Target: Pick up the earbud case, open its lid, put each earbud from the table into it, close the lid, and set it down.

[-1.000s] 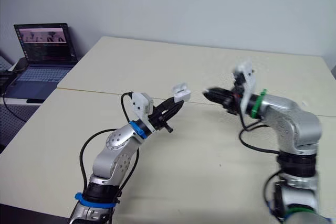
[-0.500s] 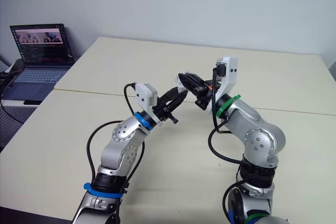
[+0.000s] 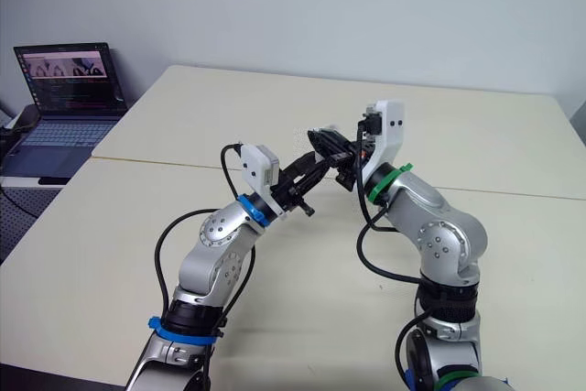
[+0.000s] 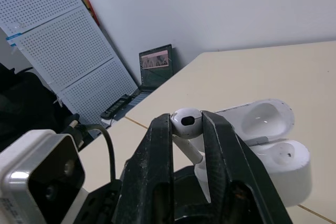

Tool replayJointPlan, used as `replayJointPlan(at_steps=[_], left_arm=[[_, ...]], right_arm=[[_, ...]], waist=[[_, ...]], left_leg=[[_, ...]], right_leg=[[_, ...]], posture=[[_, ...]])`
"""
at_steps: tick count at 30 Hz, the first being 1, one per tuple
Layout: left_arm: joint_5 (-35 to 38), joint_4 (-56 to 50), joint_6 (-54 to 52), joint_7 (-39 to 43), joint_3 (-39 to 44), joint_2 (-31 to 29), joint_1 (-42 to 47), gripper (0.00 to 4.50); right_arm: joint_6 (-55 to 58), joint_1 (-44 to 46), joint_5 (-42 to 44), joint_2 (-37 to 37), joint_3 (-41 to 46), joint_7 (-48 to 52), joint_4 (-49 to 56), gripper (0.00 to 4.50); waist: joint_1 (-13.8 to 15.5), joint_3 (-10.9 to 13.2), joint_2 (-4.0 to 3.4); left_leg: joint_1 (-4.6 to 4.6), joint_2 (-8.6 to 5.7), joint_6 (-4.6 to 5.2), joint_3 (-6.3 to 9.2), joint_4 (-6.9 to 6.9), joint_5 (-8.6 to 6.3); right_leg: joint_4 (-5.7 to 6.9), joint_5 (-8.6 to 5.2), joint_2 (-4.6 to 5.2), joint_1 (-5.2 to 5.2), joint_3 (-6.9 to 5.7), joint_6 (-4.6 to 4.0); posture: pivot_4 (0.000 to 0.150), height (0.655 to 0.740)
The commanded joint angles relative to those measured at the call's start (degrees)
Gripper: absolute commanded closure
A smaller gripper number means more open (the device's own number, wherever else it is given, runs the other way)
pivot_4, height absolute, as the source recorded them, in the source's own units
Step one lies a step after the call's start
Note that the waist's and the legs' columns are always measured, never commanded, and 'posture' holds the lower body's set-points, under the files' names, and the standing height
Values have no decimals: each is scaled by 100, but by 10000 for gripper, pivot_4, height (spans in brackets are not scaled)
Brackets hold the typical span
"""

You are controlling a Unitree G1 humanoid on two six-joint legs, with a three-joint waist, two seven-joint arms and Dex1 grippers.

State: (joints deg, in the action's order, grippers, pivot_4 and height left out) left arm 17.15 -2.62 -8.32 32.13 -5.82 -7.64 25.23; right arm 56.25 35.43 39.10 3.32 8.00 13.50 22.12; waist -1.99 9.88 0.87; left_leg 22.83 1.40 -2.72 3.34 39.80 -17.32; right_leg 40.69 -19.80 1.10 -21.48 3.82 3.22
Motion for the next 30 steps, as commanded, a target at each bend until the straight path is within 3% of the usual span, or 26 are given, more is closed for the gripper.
replayJointPlan(at_steps=[1, 14, 22, 30], left_arm=[[27, -293, 107, 20, 14, 4, 69, 37530], [62, -333, 68, 17, 7, 6, 71, 37530], [77, -367, 33, 5, 12, -12, 60, 37530], [68, -315, 14, -15, 74, -75, -115, 37530]], right_arm=[[-186, -13, -23, 65, -21, -65, 29, 40930], [-240, -182, 32, 250, -102, -154, -50, 40930], [-344, -183, 15, 300, -122, -218, -126, 13589], [-551, 41, 655, 536, 427, 156, 1, 13589]], waist=[[1, 0, 0], [2, 1, -1], [2, 1, -1], [5, 1, -1]], left_leg=[[1, 0, 0, 0, 0, 0], [1, 1, 0, -2, -1, 0], [3, 1, 0, -2, -3, 0], [5, 1, 0, -3, -9, 0]], right_leg=[[0, 0, 0, 0, 0, 0], [-5, 0, -1, 0, 1, 0], [-11, 0, 0, 0, 1, 0], [-23, 0, 0, 1, 2, 0]], posture=[[1500, 7400], [1500, 7400], [1500, 7400], [1500, 7400]])
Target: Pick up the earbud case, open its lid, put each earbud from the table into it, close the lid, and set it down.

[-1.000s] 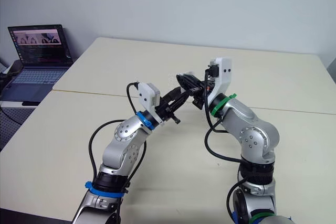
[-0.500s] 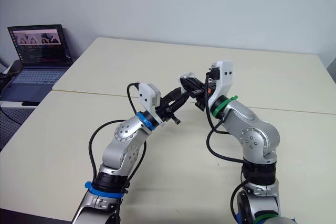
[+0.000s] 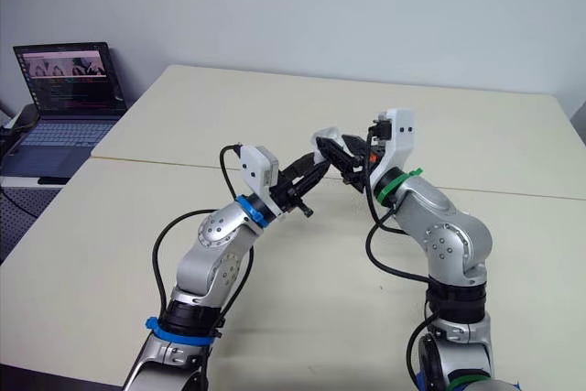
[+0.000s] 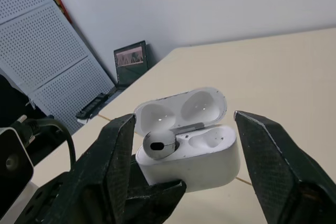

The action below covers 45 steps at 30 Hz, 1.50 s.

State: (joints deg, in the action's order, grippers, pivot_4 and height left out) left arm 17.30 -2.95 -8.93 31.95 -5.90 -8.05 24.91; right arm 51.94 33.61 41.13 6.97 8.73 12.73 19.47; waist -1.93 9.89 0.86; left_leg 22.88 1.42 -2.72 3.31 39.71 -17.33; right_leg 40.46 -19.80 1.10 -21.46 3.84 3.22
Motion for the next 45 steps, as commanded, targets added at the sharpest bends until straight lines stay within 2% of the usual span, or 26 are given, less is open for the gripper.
replayJointPlan(at_steps=[1, 5, 9, 11, 15, 20, 25, 36, 45], left_arm=[[37, -276, 87, 18, 94, -75, -143, 37530], [60, -365, 61, 48, 153, -224, -322, 37530], [96, -488, -5, 32, 187, -310, -416, 37530], [103, -534, -46, 21, 206, -331, -435, 37530], [122, -635, -117, -5, 215, -353, -469, 37530], [130, -798, -227, -38, 211, -362, -528, 37530], [136, -926, -324, -64, 228, -368, -583, 37530], [147, -1020, -414, -84, 215, -391, -632, 37530], [143, -1004, -424, -60, 188, -389, -611, 37530]], right_arm=[[-50, 316, 591, 321, 467, 298, 277, 13589], [-34, 469, 400, 1493, 553, 906, -147, 13589], [-1141, -46, -965, 3166, -175, 2238, -1262, 13589], [-1735, -156, -1441, 3727, -442, 2858, -1998, 13589], [-2776, -50, -2143, 4274, -833, 3855, -3496, 13589], [-3771, 298, -2654, 4485, -1078, 4900, -4880, 13589], [-4137, 558, -2960, 4599, -1242, 5697, -5557, 13589], [-5230, 789, -3873, 4710, -1427, 5996, -6663, 13589], [-5389, 855, -4134, 4635, -1370, 5935, -7141, 13589]], waist=[[-1, 0, -1], [6, 6, -9], [57, 7, -7], [46, 9, -5], [11, 15, -6], [2, 16, -6], [28, 17, -7], [30, 17, -7], [29, 16, -7]], left_leg=[[0, 0, 0, -2, -2, 0], [1, -1, 1, -2, -8, 0], [2, -7, 1, 2, -17, -1], [3, -12, 4, -6, -19, -3], [2, -8, 7, -31, -32, -4], [-14, 7, 6, -42, -67, 0], [-10, 4, 2, -42, -71, 2], [-9, 1, -19, -45, -70, 14], [-12, 1, -23, -46, -67, 16]], right_leg=[[-5, 0, 0, 1, 1, 0], [-18, 0, 4, 3, 0, 0], [-56, 0, 7, 23, -5, 0], [-69, 0, 13, 25, 3, 0], [-78, 1, 15, 15, 20, 2], [-91, 1, 8, 13, 19, 1], [-94, 2, 13, 11, 19, 1], [-103, 2, 19, 15, 18, 1], [-97, 2, 19, 17, 19, 1]], posture=[[1500, 7400], [1500, 7400], [1500, 7400], [1500, 7400], [1500, 7400], [1500, 7400], [1500, 7400], [1500, 7400], [1500, 7400]])
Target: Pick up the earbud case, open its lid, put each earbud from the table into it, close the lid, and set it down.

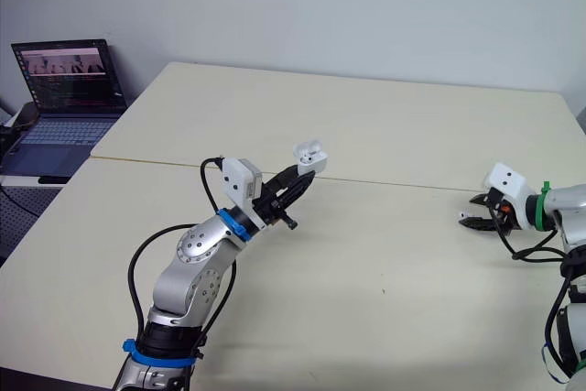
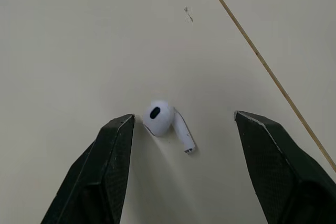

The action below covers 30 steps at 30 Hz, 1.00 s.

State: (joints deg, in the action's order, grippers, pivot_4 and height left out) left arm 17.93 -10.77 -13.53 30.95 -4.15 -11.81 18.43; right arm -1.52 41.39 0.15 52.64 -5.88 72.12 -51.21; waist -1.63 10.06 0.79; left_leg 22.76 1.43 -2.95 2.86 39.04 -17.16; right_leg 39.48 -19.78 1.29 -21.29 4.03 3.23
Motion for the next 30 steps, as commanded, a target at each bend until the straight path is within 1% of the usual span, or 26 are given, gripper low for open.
replayJointPlan(at_steps=[1, 3, 6, 7, 13, 25, 28, 30], left_arm=[[80, -223, 32, 43, 12, -16, 38, 37530], [82, -231, 25, 46, 11, -18, 39, 37530], [81, -218, 19, 47, 7, -12, 68, 37530], [79, -211, 20, 48, 2, -7, 80, 37530], [75, -191, 25, 56, -15, 7, 107, 37530], [65, -182, 49, 90, -2, 10, 50, 37530], [52, -125, 63, 115, 21, -9, 83, 37530], [40, -84, 77, 116, 42, -19, 117, 37530]], right_arm=[[-59, 68, -46, 62, 93, -4, -103, 13589], [-52, 57, -19, 35, 127, -8, -138, 13589], [-16, 73, 65, -48, 195, -15, -172, 19238], [5, 64, 93, -77, 209, 1, -152, 22343], [-57, -43, 135, -140, 215, 29, -34, 44705], [58, -325, 207, -88, 421, -78, 254, 44705], [265, -273, 312, -156, 520, -167, 396, 44705], [535, -263, 472, -263, 614, -228, 613, 40994]], waist=[[0, 0, 0], [0, 0, 0], [-1, 0, 0], [-3, 0, 0], [-6, 0, 0], [-2, -1, -1], [-2, -1, -1], [-8, -1, -1]], left_leg=[[0, 0, 0, 0, 0, 0], [0, 0, 0, 0, 1, 0], [-2, 0, 0, 0, 2, 0], [-3, 1, 0, 0, 2, 0], [-14, 1, -7, 0, 4, 5], [-14, 1, -8, -1, 5, 7], [-15, 1, -8, -1, 6, 7], [-15, 1, -8, -2, 7, 7]], right_leg=[[0, 0, 0, 0, 0, 0], [0, 0, 0, 1, 0, 0], [1, 0, 0, 3, -1, 0], [2, 0, 0, 4, 0, 0], [6, 6, 0, 14, 1, 4], [7, 11, -1, 15, 1, 5], [8, 11, 0, 15, 1, 5], [9, 11, -1, 14, 2, 5]], posture=[[1500, 7400], [1500, 7400], [1500, 7400], [1500, 7400], [1500, 7400], [1500, 7400], [1500, 7400], [1500, 7400]])
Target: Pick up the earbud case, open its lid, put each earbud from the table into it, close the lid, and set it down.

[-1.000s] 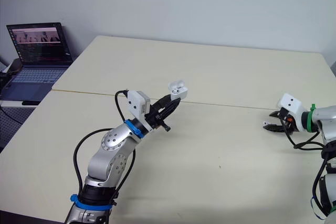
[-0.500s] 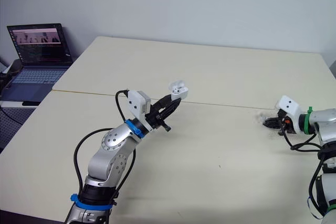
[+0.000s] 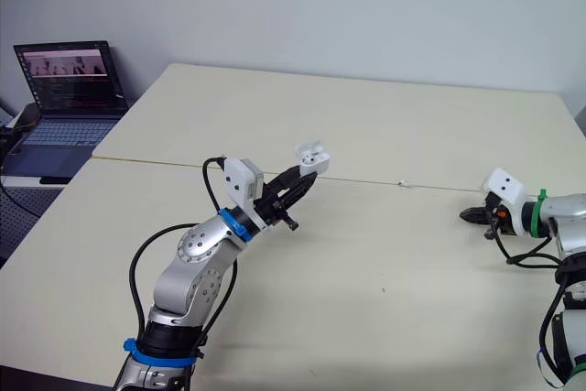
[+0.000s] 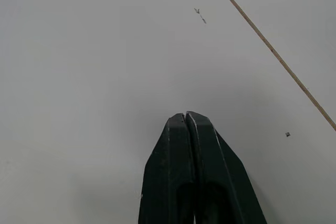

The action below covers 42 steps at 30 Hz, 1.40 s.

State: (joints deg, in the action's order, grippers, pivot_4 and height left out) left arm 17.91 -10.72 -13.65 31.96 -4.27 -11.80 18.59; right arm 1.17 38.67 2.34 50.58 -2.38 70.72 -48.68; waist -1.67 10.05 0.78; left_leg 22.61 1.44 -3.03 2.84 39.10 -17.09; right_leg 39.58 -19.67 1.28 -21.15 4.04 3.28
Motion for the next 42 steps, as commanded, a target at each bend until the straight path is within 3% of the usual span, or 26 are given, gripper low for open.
replayJointPlan(at_steps=[1, 9, 12, 33, 36, 42], left_arm=[[38, -84, 93, 12, 57, -22, 104, 37530], [40, -197, 60, -51, 77, -58, -4, 37530], [43, -207, 42, -68, 68, -57, 10, 37530], [54, -259, -4, -132, 62, -113, 40, 37530], [55, -276, -12, -140, 84, -133, 26, 37530], [62, -369, -42, -167, 85, -148, -75, 37530]], right_arm=[[409, -15, 325, -102, 309, -117, 485, 38408], [2022, -738, 1106, -906, 605, -838, 2870, 10332], [2138, -762, 1135, -1233, 541, -1141, 3225, 139], [785, 706, 351, -2033, 120, -1790, 251, 139], [655, 770, 260, -2018, 131, -1822, -12, 5940], [498, 726, 259, -1924, 173, -1736, -148, 27046]], waist=[[-11, 0, 0], [-4, 0, -1], [-6, -1, -1], [-19, -1, -2], [-19, -1, -2], [-18, -1, -2]], left_leg=[[0, 1, 0, -1, 0, 0], [2, 0, 0, 10, 0, 0], [1, 0, 0, 9, 1, 0], [-1, 0, -12, 6, 0, 16], [-1, -1, -12, 5, 0, 16], [-1, 0, -12, 6, -1, 16]], right_leg=[[1, 0, 0, 0, 0, 0], [23, 0, -1, -6, -4, 0], [33, 0, -2, -13, -4, 0], [39, 1, -3, -19, -3, -2], [39, 1, -3, -18, -2, -2], [39, 1, -3, -18, -4, -2]], posture=[[1500, 7400], [1500, 7400], [1500, 7400], [1500, 7400], [1500, 7400], [1500, 7400]])
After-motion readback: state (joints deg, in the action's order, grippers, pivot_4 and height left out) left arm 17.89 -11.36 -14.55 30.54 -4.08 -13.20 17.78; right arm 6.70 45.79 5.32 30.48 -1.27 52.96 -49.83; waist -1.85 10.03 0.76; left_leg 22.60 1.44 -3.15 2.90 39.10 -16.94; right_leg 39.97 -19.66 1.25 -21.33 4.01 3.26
